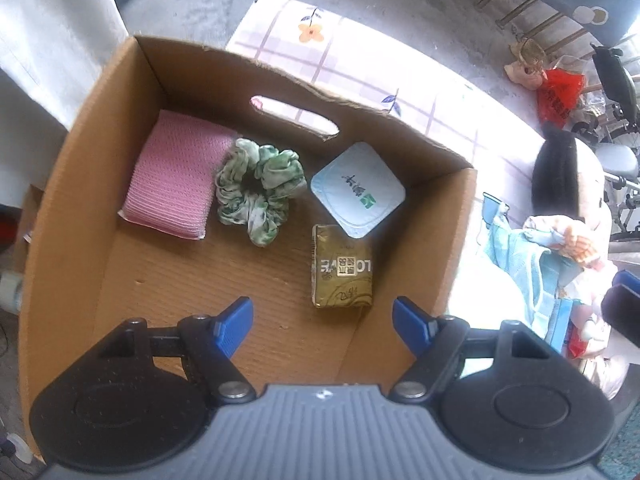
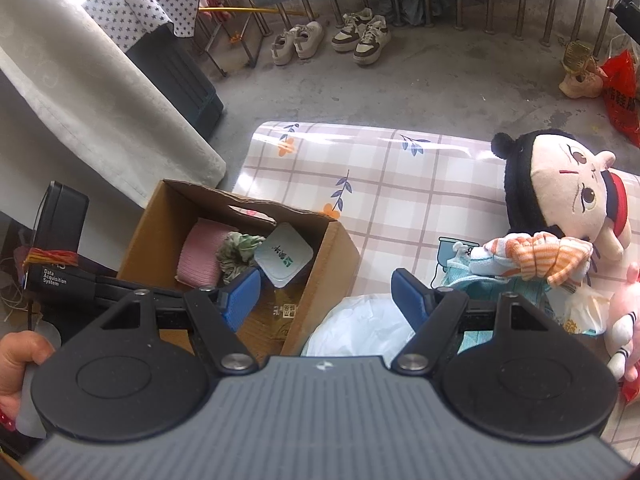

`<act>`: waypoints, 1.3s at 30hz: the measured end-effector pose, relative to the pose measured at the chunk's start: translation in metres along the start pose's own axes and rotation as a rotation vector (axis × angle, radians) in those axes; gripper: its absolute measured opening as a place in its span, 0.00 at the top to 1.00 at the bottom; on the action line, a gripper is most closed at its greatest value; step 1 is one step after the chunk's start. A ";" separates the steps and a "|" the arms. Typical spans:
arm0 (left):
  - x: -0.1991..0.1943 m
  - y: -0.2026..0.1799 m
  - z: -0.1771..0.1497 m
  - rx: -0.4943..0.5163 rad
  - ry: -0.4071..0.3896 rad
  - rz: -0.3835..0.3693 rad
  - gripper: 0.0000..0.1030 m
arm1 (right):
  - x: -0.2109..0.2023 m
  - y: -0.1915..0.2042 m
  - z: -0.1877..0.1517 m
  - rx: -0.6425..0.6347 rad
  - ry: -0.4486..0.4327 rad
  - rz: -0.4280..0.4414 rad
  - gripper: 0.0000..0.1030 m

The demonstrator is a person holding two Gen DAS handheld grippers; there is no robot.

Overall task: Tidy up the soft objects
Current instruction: 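Move both tools back over the blue towel on the bed, then grasp the blue towel edge with the right tool while the left tool grasps it too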

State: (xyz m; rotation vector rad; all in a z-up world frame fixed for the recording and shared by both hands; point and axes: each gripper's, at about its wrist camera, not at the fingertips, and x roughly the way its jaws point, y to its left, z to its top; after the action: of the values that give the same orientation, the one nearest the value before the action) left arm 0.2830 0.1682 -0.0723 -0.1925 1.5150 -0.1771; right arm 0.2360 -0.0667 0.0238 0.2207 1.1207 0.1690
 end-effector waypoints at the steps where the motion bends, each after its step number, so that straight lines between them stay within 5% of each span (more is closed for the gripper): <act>1: -0.008 -0.001 -0.006 0.010 -0.011 0.002 0.24 | -0.004 -0.001 -0.003 0.004 -0.005 0.006 0.30; 12: -0.052 -0.061 -0.057 0.090 -0.083 0.070 0.25 | -0.054 -0.053 -0.061 0.121 -0.009 0.072 0.29; 25: -0.046 -0.192 -0.111 0.138 -0.113 0.045 0.24 | -0.118 -0.186 -0.111 0.214 0.032 0.067 0.28; 31: -0.015 -0.220 -0.106 0.089 -0.111 0.083 0.29 | -0.100 -0.224 -0.109 0.187 0.041 0.100 0.28; 39: 0.017 -0.205 -0.075 -0.005 -0.081 0.070 0.44 | -0.046 -0.210 -0.089 0.036 0.059 0.203 0.30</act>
State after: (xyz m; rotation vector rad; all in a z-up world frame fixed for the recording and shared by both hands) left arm 0.2099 -0.0358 -0.0440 -0.1489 1.4390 -0.1083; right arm 0.1411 -0.2723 -0.0280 0.3640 1.1604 0.3374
